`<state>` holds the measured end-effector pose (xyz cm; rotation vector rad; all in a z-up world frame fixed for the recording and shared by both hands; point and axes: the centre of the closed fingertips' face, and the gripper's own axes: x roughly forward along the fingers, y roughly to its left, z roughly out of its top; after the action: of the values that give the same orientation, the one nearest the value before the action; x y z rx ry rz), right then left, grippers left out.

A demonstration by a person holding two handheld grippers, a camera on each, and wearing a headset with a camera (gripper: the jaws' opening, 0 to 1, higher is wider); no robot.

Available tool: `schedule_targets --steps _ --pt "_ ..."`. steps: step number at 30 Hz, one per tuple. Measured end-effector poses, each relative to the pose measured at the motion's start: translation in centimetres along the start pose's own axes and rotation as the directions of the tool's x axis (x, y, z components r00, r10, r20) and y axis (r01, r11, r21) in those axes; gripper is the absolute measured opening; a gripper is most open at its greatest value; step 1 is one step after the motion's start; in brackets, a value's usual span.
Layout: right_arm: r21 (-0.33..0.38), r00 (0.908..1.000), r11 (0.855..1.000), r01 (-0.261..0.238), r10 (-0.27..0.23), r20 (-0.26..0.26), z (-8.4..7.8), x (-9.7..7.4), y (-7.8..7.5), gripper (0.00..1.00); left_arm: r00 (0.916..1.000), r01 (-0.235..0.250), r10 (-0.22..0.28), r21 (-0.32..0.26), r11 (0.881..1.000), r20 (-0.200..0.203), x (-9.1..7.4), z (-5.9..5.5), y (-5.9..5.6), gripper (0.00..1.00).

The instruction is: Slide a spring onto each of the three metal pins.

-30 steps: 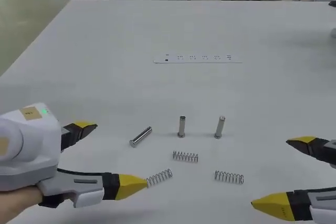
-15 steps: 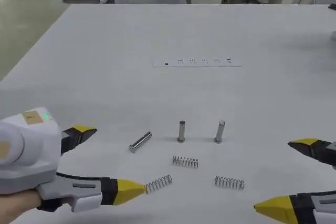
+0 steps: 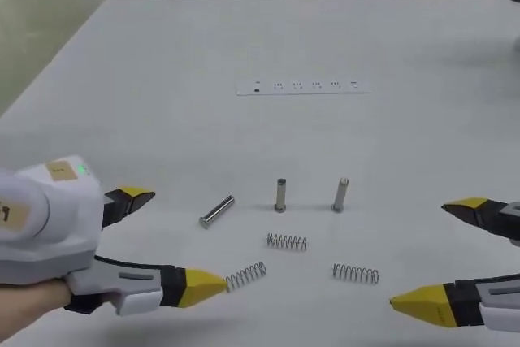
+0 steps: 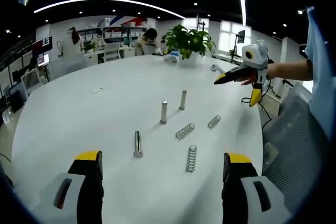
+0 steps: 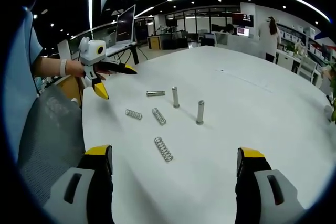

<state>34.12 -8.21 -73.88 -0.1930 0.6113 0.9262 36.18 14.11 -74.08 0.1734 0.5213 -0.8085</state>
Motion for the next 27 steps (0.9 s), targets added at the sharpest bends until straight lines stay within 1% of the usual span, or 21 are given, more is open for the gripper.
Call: schedule_targets --steps 6,8,13,16,19,23,27 --pt "-0.005 1.0000 1.000 -0.004 0.004 -0.001 0.1 0.2 -0.2 0.97 0.9998 0.014 -0.014 -0.006 1.000 -0.014 0.3 -0.1 0.1 0.93" --pt "-0.006 1.0000 1.000 -0.004 0.004 -0.002 0.0 0.3 -0.3 0.97 0.9995 0.018 -0.018 -0.001 1.000 -0.025 0.4 -0.2 0.1 0.93" --pt "-0.006 1.0000 1.000 -0.008 0.008 -0.003 -0.1 0.5 -0.3 0.97 0.9992 0.022 -0.022 -0.005 1.000 -0.032 0.6 0.0 0.3 0.92" --pt "-0.006 0.9999 1.000 -0.010 0.010 -0.004 -0.2 0.5 -0.3 0.97 0.9986 0.028 -0.028 -0.003 1.000 -0.045 1.0 0.2 0.5 0.92" --pt "-0.005 0.9999 1.000 -0.010 0.010 -0.004 -0.2 0.5 -0.4 0.97 0.9968 0.036 -0.035 0.010 0.999 -0.071 1.3 0.1 0.6 0.91" --pt "-0.005 0.9999 1.000 -0.010 0.010 -0.003 -0.2 0.5 -0.5 0.97 0.9951 0.046 -0.044 0.021 0.999 -0.088 1.7 0.3 0.7 0.90" --pt "0.000 0.9999 1.000 -0.011 0.011 0.000 -0.3 0.5 -0.6 0.97 0.9941 0.045 -0.042 0.023 0.999 -0.100 2.1 0.4 0.9 0.88"
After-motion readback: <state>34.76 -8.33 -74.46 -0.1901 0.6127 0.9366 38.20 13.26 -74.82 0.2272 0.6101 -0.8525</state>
